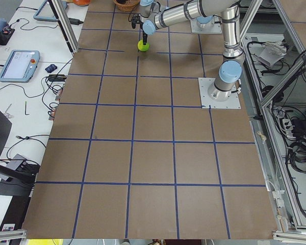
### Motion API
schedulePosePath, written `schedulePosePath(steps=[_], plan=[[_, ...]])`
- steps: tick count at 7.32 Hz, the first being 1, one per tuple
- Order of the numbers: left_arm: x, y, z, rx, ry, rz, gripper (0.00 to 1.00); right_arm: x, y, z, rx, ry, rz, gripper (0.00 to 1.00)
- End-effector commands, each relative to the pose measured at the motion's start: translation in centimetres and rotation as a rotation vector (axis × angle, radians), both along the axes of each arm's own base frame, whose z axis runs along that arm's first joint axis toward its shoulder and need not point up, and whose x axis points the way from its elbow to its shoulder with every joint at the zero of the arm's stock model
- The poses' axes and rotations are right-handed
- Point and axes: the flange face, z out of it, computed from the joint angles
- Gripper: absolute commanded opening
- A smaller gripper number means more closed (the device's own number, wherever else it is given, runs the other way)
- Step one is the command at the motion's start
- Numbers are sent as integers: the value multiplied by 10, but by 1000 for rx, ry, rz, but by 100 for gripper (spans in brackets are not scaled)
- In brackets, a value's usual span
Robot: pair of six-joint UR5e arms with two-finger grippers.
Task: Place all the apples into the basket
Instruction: 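Release green apple at center with left gripper while right draws back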
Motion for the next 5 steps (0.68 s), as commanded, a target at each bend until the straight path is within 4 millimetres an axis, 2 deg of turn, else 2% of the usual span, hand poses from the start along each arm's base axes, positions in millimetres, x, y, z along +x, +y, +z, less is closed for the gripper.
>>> schedulePosePath(steps=[1,2,3,4,5], plan=[[9,-7,70,-43,16,5,100,162,23,14,30,23,-67,100],[29,-16,114,-43,16,34,100,227,36,15,24,30,-131,100],[66,-32,156,-36,-4,-6,100,268,42,12,-3,27,-141,100],[109,-38,187,-14,-39,-127,100,293,47,3,2,17,-129,100],[145,-27,212,11,-84,-146,100,325,58,-9,26,18,-167,100]])
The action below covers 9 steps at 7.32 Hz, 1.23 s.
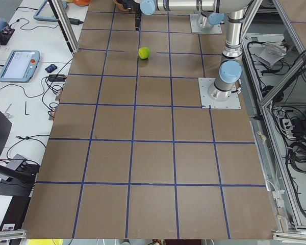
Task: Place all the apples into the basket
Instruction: 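Release green apple at center with left gripper while right draws back, then lower the right gripper onto the green apple and close it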
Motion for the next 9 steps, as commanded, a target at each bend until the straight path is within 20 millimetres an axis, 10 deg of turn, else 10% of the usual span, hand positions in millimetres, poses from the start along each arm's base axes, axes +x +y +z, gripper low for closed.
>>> schedulePosePath(steps=[1,3,6,9], plan=[[76,18,59,17,-105,-98,100,78,23,-22,14,0,-53,100],[139,42,99,31,-127,-132,100,123,32,-48,1,8,-106,100],[176,43,121,-45,-134,-58,100,169,65,-122,-67,-23,-108,100],[208,44,86,43,-112,41,100,170,92,-172,-93,-34,-86,100]])
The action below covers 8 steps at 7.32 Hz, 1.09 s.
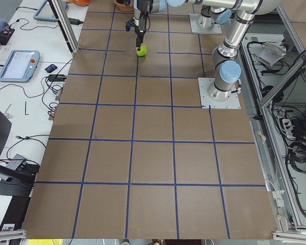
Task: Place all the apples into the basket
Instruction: 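Lower the right gripper onto the green apple and close it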
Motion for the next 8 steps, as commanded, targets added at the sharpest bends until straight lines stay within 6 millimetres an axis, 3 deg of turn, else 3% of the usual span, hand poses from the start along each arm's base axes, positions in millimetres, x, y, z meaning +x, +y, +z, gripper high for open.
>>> schedulePosePath(steps=[1,3,5,6,7,8], plan=[[14,1,-18,25,12,91,100,1,15,-32,10,8,14,100],[10,7,-13,16,53,169,100,6,19,-38,-25,-5,29,100],[12,7,-9,8,42,171,100,4,10,-32,-97,12,29,65],[16,0,-14,19,54,175,100,-1,3,-21,-116,10,17,59],[12,-1,-18,25,51,166,100,-14,-5,-5,-133,1,-7,58],[13,-6,-24,34,53,168,100,-47,-19,24,-139,-6,-61,59]])
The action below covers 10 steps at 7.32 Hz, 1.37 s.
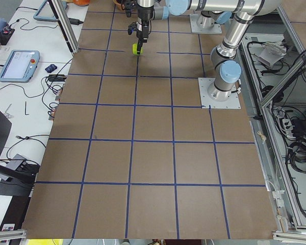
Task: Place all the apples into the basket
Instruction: 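Carry the green apple with the right gripper over the basket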
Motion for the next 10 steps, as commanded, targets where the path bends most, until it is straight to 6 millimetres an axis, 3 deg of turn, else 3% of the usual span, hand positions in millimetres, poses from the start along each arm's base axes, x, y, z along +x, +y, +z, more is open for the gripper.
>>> schedulePosePath(steps=[1,2,4,6,8,9,10], plan=[[1,-7,-8,12,-3,0,100,-79,-25,61,17,2,-115,59],[0,-6,-9,15,-2,-1,100,-136,-34,86,45,24,-137,60],[0,-6,-5,4,-1,-1,100,-271,-49,108,126,68,-192,60],[5,-7,-7,-4,-7,3,100,-423,-61,103,140,92,-69,59],[8,-8,-7,-5,-12,8,100,-550,-92,69,69,142,112,60],[7,-8,-7,-5,-10,8,100,-567,-104,65,46,110,109,60],[7,-8,-6,-7,-12,8,100,-568,-106,70,37,114,105,75]])
